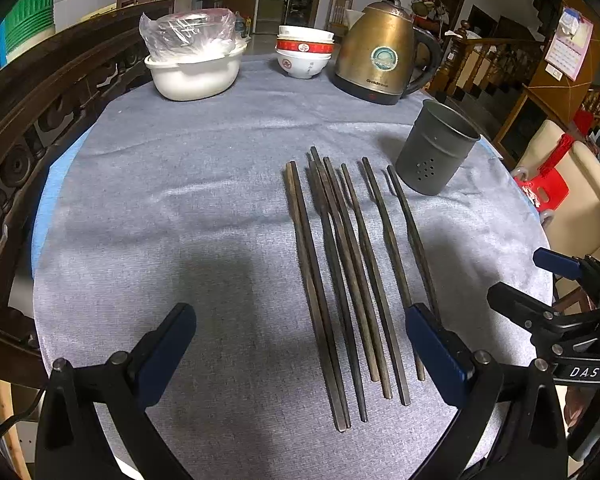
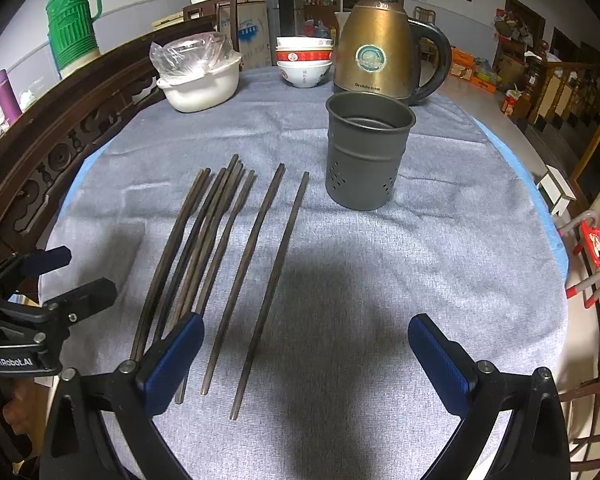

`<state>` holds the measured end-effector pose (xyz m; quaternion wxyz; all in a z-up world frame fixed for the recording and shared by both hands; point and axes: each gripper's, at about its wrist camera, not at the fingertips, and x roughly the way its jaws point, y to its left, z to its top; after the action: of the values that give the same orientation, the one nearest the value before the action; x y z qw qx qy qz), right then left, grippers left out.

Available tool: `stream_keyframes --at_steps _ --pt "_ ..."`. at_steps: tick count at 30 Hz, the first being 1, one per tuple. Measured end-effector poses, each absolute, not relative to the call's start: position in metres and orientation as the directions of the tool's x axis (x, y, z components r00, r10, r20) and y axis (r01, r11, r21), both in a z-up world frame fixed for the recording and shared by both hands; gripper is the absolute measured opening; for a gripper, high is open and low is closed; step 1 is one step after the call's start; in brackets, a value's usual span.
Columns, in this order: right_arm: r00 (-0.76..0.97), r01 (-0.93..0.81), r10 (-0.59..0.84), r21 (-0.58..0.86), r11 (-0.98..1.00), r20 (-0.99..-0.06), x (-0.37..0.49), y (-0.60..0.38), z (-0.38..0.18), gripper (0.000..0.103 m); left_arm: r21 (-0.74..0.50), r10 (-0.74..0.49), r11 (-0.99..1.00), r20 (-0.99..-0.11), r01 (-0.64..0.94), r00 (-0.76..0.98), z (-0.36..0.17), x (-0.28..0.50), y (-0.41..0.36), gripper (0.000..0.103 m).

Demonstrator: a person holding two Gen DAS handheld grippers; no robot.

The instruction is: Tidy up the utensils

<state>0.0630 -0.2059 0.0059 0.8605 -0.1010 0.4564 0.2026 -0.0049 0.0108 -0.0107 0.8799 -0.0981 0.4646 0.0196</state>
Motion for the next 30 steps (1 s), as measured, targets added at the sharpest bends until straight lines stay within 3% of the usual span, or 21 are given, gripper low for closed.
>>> stream_keyframes --at_steps 30 --pt "0.494 -0.44 0.269 0.029 0.897 -0.827 0.0639 -0.2069 0.0039 0.103 -0.126 -0.037 0.985 -0.821 -0.118 0.569 -0.0116 -0.007 0.0066 0.103"
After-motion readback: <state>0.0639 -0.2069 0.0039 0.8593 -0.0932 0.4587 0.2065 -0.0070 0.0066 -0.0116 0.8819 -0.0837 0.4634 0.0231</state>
